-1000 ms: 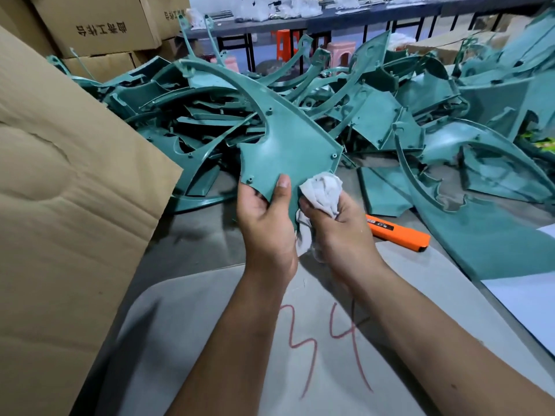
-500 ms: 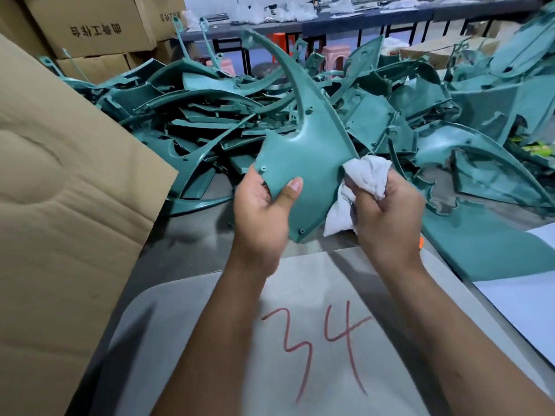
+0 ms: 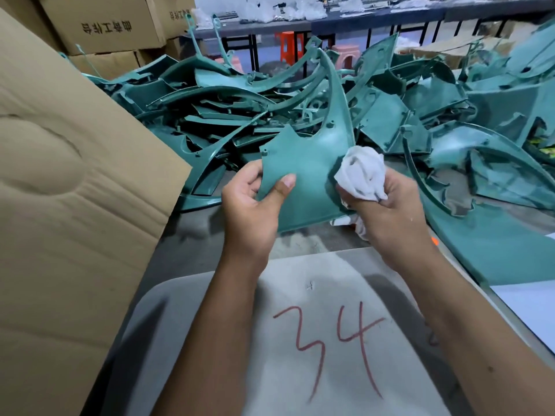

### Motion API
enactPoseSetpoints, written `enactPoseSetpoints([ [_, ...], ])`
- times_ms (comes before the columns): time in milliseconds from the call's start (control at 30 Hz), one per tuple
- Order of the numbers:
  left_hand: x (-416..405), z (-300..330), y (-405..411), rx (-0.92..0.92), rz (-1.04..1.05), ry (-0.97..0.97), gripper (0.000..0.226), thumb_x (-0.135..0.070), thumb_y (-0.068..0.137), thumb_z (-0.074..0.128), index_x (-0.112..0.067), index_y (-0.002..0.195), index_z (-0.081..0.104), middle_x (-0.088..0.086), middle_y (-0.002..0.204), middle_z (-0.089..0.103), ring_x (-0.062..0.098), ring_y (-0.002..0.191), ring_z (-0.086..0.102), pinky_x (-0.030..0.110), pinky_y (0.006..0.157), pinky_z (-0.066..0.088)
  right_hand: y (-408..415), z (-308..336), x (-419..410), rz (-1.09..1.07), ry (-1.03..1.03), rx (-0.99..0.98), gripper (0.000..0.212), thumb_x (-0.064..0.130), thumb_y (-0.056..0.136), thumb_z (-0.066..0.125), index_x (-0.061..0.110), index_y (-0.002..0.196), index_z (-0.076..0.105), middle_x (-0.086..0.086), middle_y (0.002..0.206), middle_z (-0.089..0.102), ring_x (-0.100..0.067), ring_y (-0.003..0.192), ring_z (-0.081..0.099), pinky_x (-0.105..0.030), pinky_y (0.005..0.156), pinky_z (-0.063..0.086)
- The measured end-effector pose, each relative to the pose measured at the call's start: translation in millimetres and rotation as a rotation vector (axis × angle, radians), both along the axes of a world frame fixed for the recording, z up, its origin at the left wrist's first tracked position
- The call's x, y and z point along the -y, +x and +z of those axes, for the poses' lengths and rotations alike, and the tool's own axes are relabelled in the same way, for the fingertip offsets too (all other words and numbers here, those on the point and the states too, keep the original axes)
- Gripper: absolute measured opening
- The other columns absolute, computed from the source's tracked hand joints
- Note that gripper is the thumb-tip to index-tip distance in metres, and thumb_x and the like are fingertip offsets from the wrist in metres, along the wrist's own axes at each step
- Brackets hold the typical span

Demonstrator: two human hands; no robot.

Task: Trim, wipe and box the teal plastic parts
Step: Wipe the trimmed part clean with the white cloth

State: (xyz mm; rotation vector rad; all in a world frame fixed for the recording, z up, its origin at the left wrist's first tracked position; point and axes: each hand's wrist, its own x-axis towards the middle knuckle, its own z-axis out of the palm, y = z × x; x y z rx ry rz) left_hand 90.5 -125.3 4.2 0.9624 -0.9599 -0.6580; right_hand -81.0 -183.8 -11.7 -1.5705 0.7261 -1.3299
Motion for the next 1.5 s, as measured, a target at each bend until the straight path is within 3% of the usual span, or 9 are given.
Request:
enactPoseSetpoints([
  [133, -0.7, -0.5, -10.3, -0.149, -0.139, 0.141, 0.017, -0.011, 0.095, 0.069, -0.013, 0.111, 0.07, 0.006, 0.109, 0.078, 0.023, 0.097, 0.074, 0.043, 0.081, 0.062, 2.3, -2.3, 0.2, -0.236, -0.048, 0.055, 0.021, 0.026, 0.097, 0.072, 0.012, 0.082, 0.069, 0.001, 0.074, 0.063, -0.015, 0.068, 0.055, -0.034, 0.052, 0.051],
  [333, -4.8, 2.6, -3.1, 0.098, -0.293, 0.191, 0.012, -0.009, 0.092, 0.071, -0.018, 0.099, 0.075, 0.0, 0.098, 0.08, 0.016, 0.086, 0.076, 0.026, 0.067, 0.061, -2.7, 3.4, -3.9, -0.432, -0.212, -0.157, 0.045, 0.027, 0.105, 0.058, 0.0, 0.071, 0.045, -0.019, 0.064, 0.039, -0.009, 0.057, 0.03, -0.037, 0.051, 0.03],
  [533, -11.5, 4.0, 18.1, 0.182, -0.349, 0.289, 0.015, -0.012, 0.09, 0.073, -0.012, 0.105, 0.075, 0.004, 0.1, 0.08, 0.019, 0.086, 0.077, 0.026, 0.067, 0.06, -7.5, -1.0, -3.1, -0.313, -0.162, -0.228, 0.037, 0.032, 0.101, 0.063, 0.001, 0.081, 0.061, -0.019, 0.074, 0.059, -0.014, 0.069, 0.042, -0.045, 0.061, 0.044],
  [700, -19.9, -1.3, 25.9, 0.305, -0.488, 0.382, 0.019, -0.014, 0.087, 0.079, -0.014, 0.106, 0.077, 0.001, 0.104, 0.079, 0.017, 0.097, 0.076, 0.027, 0.083, 0.059, -12.6, 7.9, 3.5, -0.231, 0.126, 0.08, 0.011, 0.029, 0.093, 0.074, 0.027, 0.082, 0.075, 0.003, 0.077, 0.067, -0.016, 0.073, 0.058, -0.037, 0.068, 0.048],
  [900, -18.9, 1.9, 32.7, 0.415, -0.192, 0.271, 0.024, -0.031, 0.081, 0.083, -0.019, 0.102, 0.079, -0.001, 0.099, 0.08, 0.029, 0.098, 0.075, 0.053, 0.09, 0.059, -6.4, 10.6, -10.8, 0.074, 0.191, 0.161, 0.008, 0.026, 0.082, 0.079, 0.031, 0.089, 0.079, 0.001, 0.094, 0.076, -0.021, 0.093, 0.071, -0.041, 0.091, 0.058],
  [1033, -15.1, 1.8, 19.4, 0.282, -0.101, 0.107, 0.015, -0.011, 0.089, 0.078, -0.009, 0.103, 0.078, 0.004, 0.099, 0.08, 0.021, 0.09, 0.076, 0.04, 0.081, 0.062, 2.0, 2.6, -16.8, 0.041, 0.174, 0.111, 0.017, 0.029, 0.086, 0.074, 0.016, 0.088, 0.065, -0.004, 0.082, 0.058, -0.015, 0.079, 0.055, -0.019, 0.072, 0.051],
  [1167, -9.8, -2.7, 16.1, 0.251, 0.036, 0.048, 0.015, -0.015, 0.088, 0.078, -0.007, 0.1, 0.076, 0.006, 0.095, 0.079, 0.021, 0.086, 0.073, 0.044, 0.077, 0.062, 3.0, -2.6, -16.8, 0.074, 0.234, 0.0, 0.027, 0.02, 0.096, 0.074, 0.003, 0.086, 0.057, -0.005, 0.081, 0.05, -0.02, 0.074, 0.043, -0.029, 0.06, 0.04],
  [1300, -6.0, -5.1, 17.7, 0.216, 0.046, 0.042, 0.014, -0.009, 0.089, 0.077, -0.009, 0.103, 0.072, 0.003, 0.098, 0.078, 0.017, 0.088, 0.073, 0.036, 0.077, 0.061, 4.0, -0.9, -16.2, 0.072, 0.185, -0.092, 0.034, 0.029, 0.092, 0.073, 0.02, 0.069, 0.049, 0.003, 0.058, 0.038, -0.018, 0.048, 0.032, -0.026, 0.043, 0.028],
  [1500, -12.3, 1.4, 24.7, 0.152, -0.198, 0.081, 0.025, -0.002, 0.086, 0.077, -0.01, 0.109, 0.076, 0.008, 0.106, 0.079, 0.024, 0.095, 0.075, 0.042, 0.085, 0.062, 7.1, 2.8, -13.8, -0.103, 0.132, 0.079, 0.014, 0.024, 0.098, 0.073, 0.026, 0.084, 0.075, 0.011, 0.076, 0.071, -0.005, 0.066, 0.06, -0.023, 0.058, 0.049],
])
